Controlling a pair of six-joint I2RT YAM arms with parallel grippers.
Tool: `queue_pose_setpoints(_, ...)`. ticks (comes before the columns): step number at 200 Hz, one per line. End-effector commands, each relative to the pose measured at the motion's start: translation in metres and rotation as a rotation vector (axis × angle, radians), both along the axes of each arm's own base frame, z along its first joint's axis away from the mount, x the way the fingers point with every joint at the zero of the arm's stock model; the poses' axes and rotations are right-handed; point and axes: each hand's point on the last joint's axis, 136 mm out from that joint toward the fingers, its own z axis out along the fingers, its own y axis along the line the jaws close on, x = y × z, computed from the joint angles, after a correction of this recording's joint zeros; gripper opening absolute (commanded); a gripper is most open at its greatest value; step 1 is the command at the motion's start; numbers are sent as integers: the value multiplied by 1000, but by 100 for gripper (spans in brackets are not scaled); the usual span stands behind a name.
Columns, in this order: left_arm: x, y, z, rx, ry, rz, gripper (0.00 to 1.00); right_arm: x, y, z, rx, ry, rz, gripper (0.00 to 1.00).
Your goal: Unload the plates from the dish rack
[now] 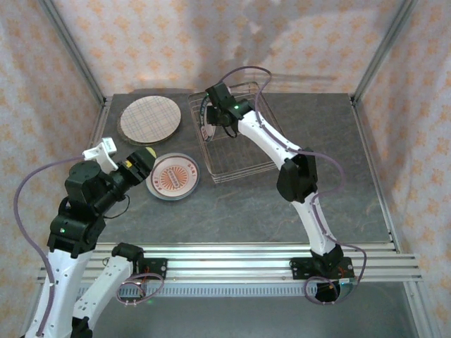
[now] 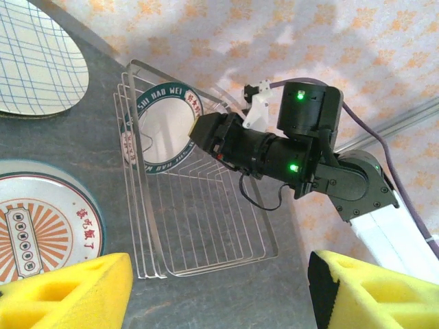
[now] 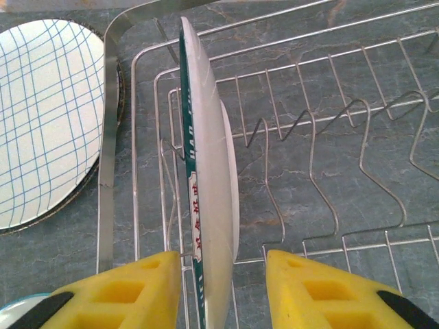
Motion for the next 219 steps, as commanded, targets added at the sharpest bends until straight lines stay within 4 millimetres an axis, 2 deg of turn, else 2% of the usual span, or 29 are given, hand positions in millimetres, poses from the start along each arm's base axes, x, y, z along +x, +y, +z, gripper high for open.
queue_pose_setpoints(1, -1, 1, 6, 32, -14, -5, 69, 5, 10, 2, 15, -22, 34, 37)
queue_pose_setpoints(37, -3, 1, 3, 33, -4, -8, 69, 16, 9, -4, 14, -31, 16, 33)
queue_pose_setpoints(99, -6, 2, 4, 33, 4, -5, 69, 30, 18, -12, 22, -75, 22, 20)
queue_pose_setpoints(149, -7, 4, 2, 22, 2, 7, 69, 32, 20, -10, 15, -94, 1, 10)
queue_pose_setpoints(189, -4, 3, 3, 13, -4, 9, 69, 30, 16, 5, -31, -138, -55, 0)
queue_pose_setpoints(219, -3, 3, 3, 7, -2, 8, 69, 25, 10, 21, -79, -186, -117, 0)
